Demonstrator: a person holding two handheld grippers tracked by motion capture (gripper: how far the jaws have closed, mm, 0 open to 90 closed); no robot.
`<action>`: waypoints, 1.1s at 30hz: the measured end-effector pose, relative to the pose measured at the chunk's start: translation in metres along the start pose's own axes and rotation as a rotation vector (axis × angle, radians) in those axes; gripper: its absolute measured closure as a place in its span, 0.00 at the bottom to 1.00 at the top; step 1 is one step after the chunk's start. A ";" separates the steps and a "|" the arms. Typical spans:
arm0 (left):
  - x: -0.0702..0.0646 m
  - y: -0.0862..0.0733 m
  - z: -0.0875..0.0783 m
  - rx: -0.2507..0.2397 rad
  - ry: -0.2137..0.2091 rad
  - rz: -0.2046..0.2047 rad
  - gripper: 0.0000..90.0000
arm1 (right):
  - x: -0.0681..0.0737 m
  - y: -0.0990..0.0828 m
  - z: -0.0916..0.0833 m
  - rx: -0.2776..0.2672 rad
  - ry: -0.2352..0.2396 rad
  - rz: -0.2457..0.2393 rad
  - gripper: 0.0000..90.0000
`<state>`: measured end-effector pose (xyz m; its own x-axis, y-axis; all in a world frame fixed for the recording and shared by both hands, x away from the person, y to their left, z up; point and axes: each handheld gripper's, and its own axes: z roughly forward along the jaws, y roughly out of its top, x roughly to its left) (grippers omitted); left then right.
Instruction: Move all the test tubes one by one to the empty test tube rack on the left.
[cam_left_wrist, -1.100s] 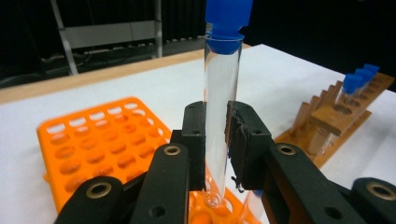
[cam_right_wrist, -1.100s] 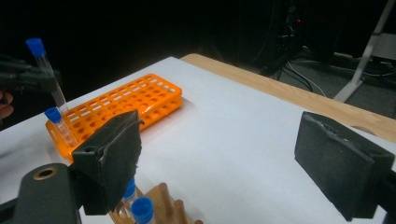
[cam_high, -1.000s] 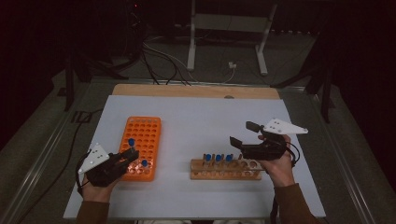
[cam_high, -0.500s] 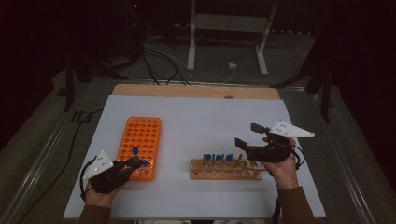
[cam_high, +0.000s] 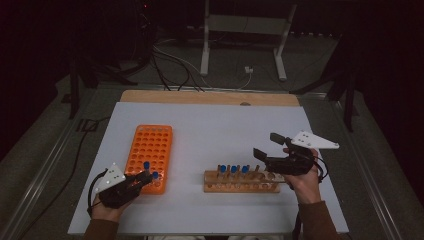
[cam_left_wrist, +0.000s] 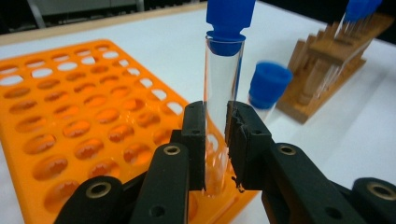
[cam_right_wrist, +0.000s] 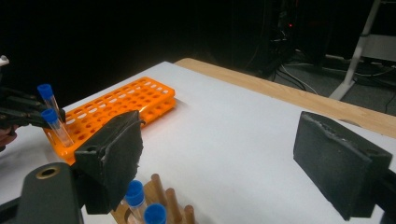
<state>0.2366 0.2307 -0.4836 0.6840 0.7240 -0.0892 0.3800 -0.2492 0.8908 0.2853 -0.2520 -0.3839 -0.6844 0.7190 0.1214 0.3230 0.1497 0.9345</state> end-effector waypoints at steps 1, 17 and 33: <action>0.000 -0.001 0.000 0.007 -0.002 0.001 0.86 | 0.000 0.000 0.000 0.000 0.000 0.000 0.18; -0.001 -0.007 0.008 0.115 0.025 0.006 0.87 | 0.001 -0.002 0.001 -0.002 0.009 0.000 0.18; -0.002 -0.007 0.005 0.103 0.034 -0.003 0.68 | 0.000 -0.008 0.003 0.008 0.012 0.005 0.18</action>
<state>0.2356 0.2276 -0.4919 0.6622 0.7455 -0.0752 0.4450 -0.3106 0.8400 0.2848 -0.2514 -0.3923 -0.6909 0.7112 0.1300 0.3312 0.1516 0.9313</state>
